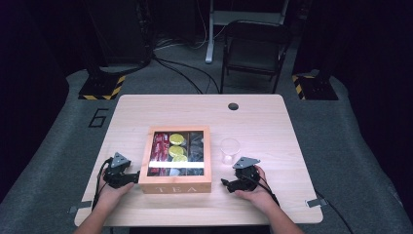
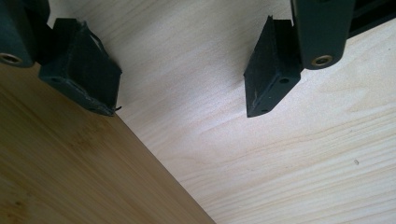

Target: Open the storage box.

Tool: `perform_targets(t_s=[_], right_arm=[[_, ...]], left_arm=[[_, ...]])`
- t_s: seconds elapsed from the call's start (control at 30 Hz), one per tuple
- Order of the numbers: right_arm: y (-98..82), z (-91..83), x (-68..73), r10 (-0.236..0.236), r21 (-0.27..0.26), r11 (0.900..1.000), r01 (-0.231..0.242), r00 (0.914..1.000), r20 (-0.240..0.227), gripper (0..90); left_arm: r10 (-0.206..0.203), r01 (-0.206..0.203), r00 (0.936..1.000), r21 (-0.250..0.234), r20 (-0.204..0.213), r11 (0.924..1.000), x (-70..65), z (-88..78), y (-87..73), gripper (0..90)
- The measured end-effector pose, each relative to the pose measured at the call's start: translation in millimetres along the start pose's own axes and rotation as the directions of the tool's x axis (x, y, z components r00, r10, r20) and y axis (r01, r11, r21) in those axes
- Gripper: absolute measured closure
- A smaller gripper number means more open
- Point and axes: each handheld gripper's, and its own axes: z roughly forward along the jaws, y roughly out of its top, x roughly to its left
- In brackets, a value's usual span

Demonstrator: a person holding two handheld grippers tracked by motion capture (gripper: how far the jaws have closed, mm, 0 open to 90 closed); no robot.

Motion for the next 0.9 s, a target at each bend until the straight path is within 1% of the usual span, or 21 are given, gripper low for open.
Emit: perform_targets(t_s=[0.1, 0.23, 0.37, 0.43, 0.5, 0.6, 0.7, 0.83, 0.87, 0.9], right_arm=[[0.0, 0.0, 0.1, 0.001, 0.001, 1.000, -0.001, 1.0000, 0.000, 15.1], [0.0, -0.4, 0.2, 0.002, 0.004, 1.000, -0.002, 1.0000, 0.002, 15.3], [-0.1, -0.5, 0.1, -0.001, 0.005, 1.000, 0.001, 1.0000, 0.001, 15.3], [-0.1, -0.5, 0.3, 0.000, 0.004, 1.000, 0.000, 1.0000, 0.005, 15.5], [-0.4, -0.3, 0.9, 0.005, -0.007, 1.000, -0.005, 0.9999, 0.010, 16.3], [-0.6, -0.7, 0.7, -0.003, -0.006, 1.000, 0.003, 1.0000, 0.007, 17.1], [-0.5, -0.7, 0.9, 0.001, -0.006, 1.000, -0.001, 1.0000, 0.004, 17.3], [-0.4, -1.4, -1.1, -0.008, -0.003, 1.000, 0.008, 1.0000, -0.001, 19.4], [-0.7, -1.6, -1.5, -0.006, -0.007, 1.000, 0.006, 1.0000, -0.003, 21.3], [-1.1, -2.3, -1.8, -0.003, -0.010, 1.000, 0.003, 1.0000, 0.001, 23.0]], left_arm=[[0.004, -0.004, 1.0000, 0.002, -0.001, 1.0000, -0.1, 0.8, 0.6, 25.1], [-0.010, 0.010, 0.9999, -0.012, -0.006, 0.9999, -1.4, 1.8, 0.2, 24.7], [-0.007, 0.007, 1.0000, -0.010, 0.000, 0.9999, -1.2, 2.0, 0.3, 23.8], [-0.010, 0.010, 0.9999, 0.001, 0.008, 1.0000, -1.2, 1.1, 0.5, 23.7], [-0.008, 0.008, 0.9999, 0.000, 0.007, 1.0000, -1.0, 1.2, 0.5, 23.8], [-0.010, 0.010, 0.9999, -0.001, 0.008, 1.0000, -1.0, 1.2, 0.5, 23.8], [-0.011, 0.011, 0.9999, 0.001, 0.009, 0.9999, -1.1, 1.1, 0.4, 23.8], [-0.007, 0.007, 1.0000, -0.002, 0.007, 1.0000, -0.6, 1.2, 0.6, 23.9], [-0.008, 0.008, 1.0000, -0.012, 0.002, 0.9999, -0.7, 1.9, 0.3, 23.9], [-0.007, 0.007, 1.0000, -0.005, 0.007, 1.0000, -0.3, 1.2, 0.4, 24.1]])
